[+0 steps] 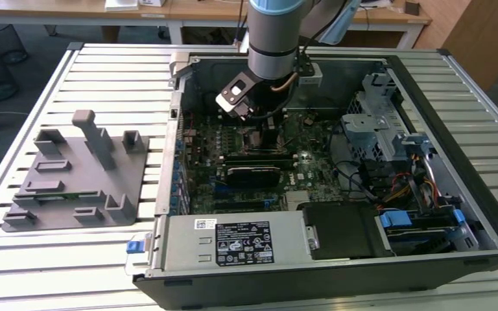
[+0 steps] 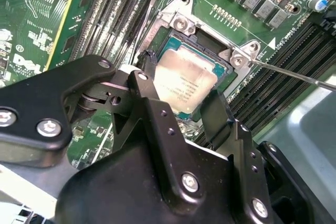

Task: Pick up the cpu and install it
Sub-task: 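Place the cpu into insertion slot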

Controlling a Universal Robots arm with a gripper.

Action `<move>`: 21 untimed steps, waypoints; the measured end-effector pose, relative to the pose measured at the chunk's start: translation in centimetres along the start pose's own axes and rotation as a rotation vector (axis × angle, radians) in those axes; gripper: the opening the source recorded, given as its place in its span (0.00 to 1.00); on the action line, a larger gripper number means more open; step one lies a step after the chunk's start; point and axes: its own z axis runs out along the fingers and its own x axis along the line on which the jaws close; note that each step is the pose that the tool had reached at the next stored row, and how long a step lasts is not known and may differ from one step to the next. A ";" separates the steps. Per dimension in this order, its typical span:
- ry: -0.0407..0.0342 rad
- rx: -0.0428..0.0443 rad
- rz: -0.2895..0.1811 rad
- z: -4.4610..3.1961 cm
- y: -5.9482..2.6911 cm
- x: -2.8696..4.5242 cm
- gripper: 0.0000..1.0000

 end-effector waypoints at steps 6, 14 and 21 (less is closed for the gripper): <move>0.0000 0.0000 0.000 -0.03 0.01 0.18 0.61; 0.0000 0.0001 0.000 -0.41 0.01 0.21 0.61; -0.0002 0.0006 0.000 -1.59 0.03 0.19 0.53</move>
